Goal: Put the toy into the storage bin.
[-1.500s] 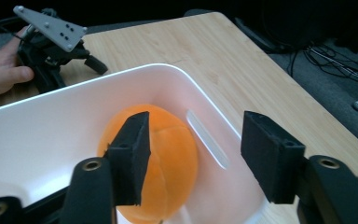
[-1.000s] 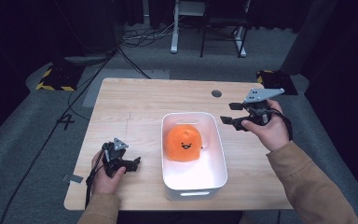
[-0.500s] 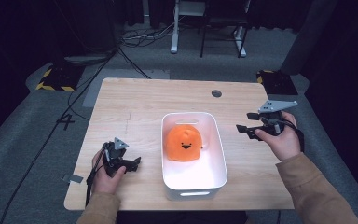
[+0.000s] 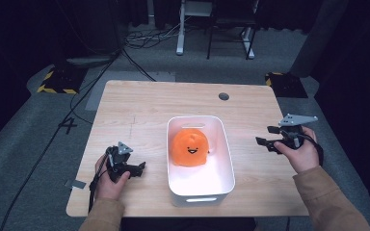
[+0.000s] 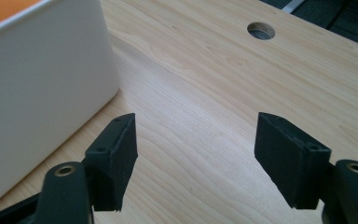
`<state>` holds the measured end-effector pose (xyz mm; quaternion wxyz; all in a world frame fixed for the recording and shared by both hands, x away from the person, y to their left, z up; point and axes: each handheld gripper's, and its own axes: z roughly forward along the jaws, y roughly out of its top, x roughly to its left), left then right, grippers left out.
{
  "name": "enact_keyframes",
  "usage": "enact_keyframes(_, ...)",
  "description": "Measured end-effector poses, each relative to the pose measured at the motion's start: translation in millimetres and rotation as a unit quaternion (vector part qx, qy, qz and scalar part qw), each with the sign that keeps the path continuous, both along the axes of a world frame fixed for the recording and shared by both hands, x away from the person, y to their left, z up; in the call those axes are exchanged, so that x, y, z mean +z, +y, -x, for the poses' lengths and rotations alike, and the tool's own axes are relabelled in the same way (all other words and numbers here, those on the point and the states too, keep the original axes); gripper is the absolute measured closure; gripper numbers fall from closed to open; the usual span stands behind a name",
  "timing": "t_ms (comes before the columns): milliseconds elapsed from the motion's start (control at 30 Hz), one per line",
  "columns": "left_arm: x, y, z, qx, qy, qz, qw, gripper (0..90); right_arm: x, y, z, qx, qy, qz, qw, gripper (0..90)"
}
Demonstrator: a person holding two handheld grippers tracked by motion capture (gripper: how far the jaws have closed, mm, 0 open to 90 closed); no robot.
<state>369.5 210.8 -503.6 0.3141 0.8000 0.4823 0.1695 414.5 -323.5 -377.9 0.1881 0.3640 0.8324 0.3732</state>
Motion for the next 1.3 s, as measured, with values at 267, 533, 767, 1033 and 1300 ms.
enact_keyframes(267, 0.0, 0.0, 0.0, 0.0, 0.0, 0.0, 1.0, 4.3, -24.4, -17.5, 2.4, -0.007, 0.016, -0.009, 0.9998, 28.9)
enact_keyframes(533, 0.0, 0.0, 0.0, 0.0, 0.0, 0.0, 1.0, 4.3, -48.6, -30.2, 0.6, -0.012, 0.027, -0.014, 0.9995, 28.0)
enact_keyframes(767, 0.0, 0.0, 0.0, 0.0, 0.0, 0.0, 1.0, 4.3, -72.5, -42.2, 0.2, -0.015, 0.037, -0.014, 0.9991, 27.9)
enact_keyframes(1033, 0.0, 0.0, 0.0, 0.0, 0.0, 0.0, 1.0, 4.4, -88.8, -46.0, 1.8, -0.015, 0.044, -0.01, 0.9989, 27.5)
enact_keyframes(1300, 0.0, 0.0, 0.0, 0.0, 0.0, 0.0, 1.0, 4.4, -106.0, -45.9, 2.9, -0.007, 0.039, -0.002, 0.9992, 26.8)
